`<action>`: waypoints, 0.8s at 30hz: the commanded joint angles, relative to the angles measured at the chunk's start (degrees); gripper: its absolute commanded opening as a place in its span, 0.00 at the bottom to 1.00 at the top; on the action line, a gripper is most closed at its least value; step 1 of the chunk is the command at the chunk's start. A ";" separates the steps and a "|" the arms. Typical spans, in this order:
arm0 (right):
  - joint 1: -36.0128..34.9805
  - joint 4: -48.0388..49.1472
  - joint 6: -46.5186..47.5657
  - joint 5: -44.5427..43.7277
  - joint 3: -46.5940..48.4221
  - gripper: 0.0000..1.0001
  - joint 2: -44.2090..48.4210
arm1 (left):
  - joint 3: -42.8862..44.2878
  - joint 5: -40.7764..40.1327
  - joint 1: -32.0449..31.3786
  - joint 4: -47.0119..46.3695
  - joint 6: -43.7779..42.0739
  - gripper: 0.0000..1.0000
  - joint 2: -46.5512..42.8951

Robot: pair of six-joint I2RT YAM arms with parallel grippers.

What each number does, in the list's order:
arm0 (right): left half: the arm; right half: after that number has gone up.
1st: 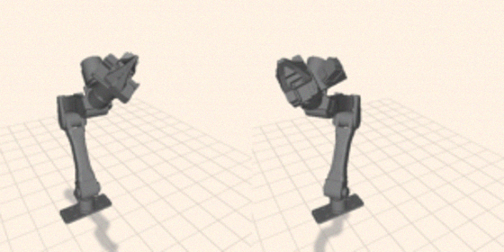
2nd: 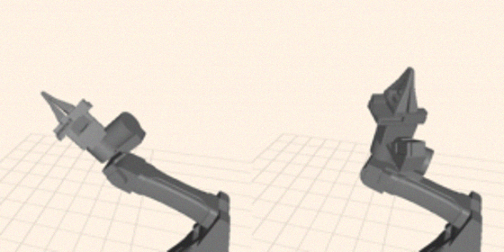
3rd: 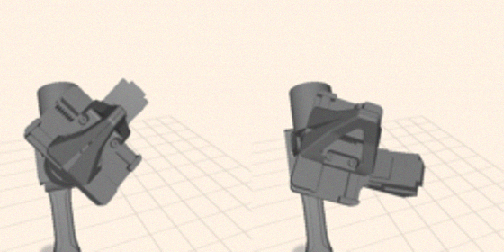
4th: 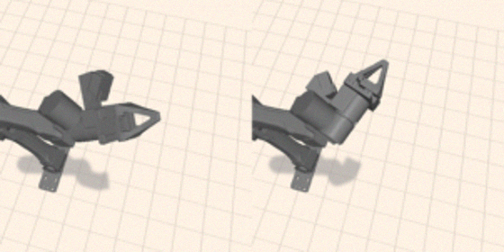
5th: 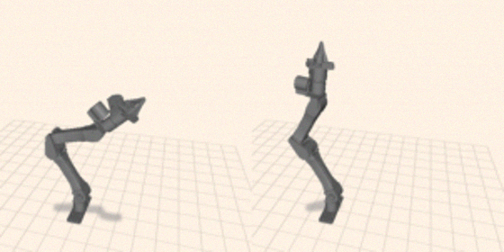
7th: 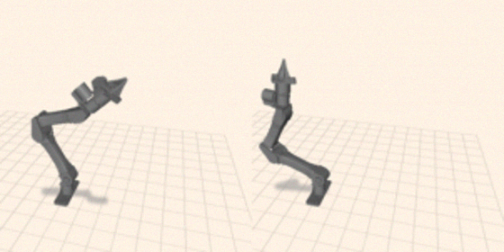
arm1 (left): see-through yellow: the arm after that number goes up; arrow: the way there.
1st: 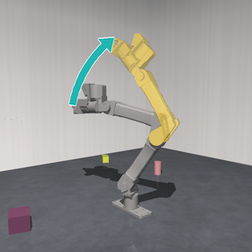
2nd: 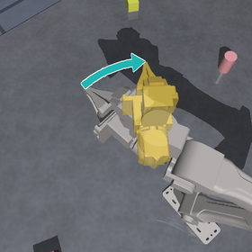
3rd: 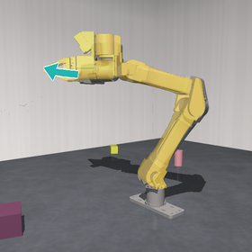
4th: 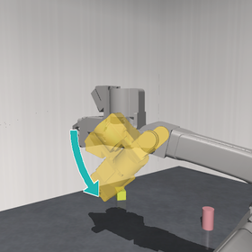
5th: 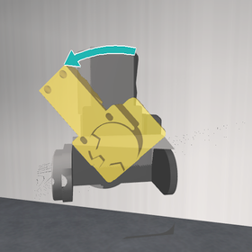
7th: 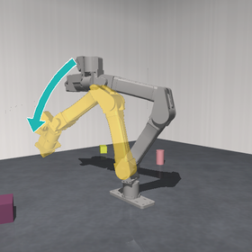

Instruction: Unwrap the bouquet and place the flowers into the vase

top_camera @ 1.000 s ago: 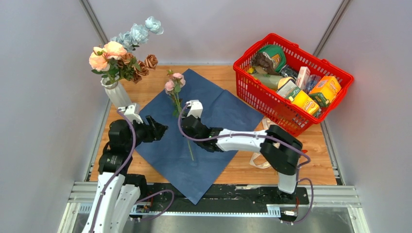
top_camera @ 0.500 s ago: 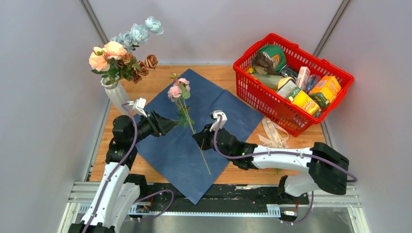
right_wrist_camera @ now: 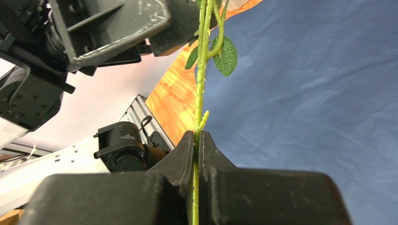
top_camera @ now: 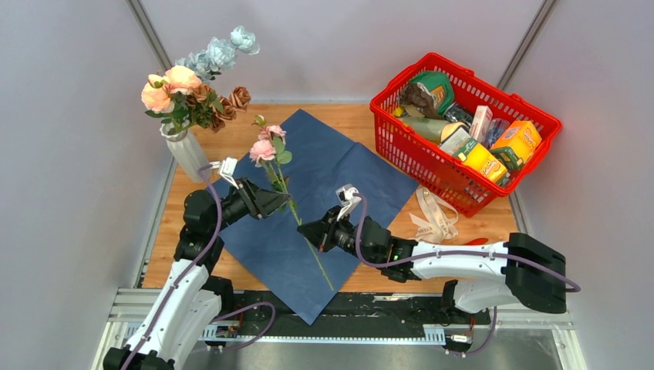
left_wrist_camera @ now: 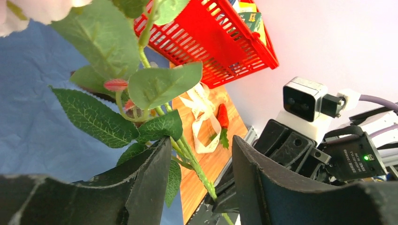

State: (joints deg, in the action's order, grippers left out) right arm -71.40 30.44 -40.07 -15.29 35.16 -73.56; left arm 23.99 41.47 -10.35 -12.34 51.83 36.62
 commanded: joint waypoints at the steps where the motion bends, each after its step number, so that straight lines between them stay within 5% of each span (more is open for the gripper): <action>1: -1.29 5.95 -1.32 1.84 0.17 0.00 -0.79 | -1.92 -0.25 -0.37 -4.01 1.34 0.56 -0.32; 8: -2.96 5.60 -1.32 0.88 1.67 0.00 -2.99 | -1.84 -0.52 -0.29 -2.08 -0.68 0.52 -0.23; 13: -3.40 4.90 -1.15 -0.09 2.20 0.00 -4.40 | -1.75 -0.25 -0.37 -1.90 -0.16 0.25 -1.28; 14: -3.40 4.72 -1.15 -0.27 2.20 0.00 -4.66 | -1.75 -0.17 -0.29 -1.73 -0.07 0.12 -1.99; 16: -3.40 4.20 -1.32 -0.62 2.29 0.10 -4.93 | -1.58 -0.78 -0.29 -0.33 -0.15 0.00 -3.04; 24: -3.49 -0.37 -2.20 -5.71 1.67 0.75 -2.47 | 2.37 -3.67 -0.37 10.31 -16.03 0.00 -12.34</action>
State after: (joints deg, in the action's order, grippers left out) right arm -74.56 31.62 -41.32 -17.39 35.64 -78.30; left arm 21.91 39.97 -10.61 -7.33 47.33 29.28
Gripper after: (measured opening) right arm 0.655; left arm 0.018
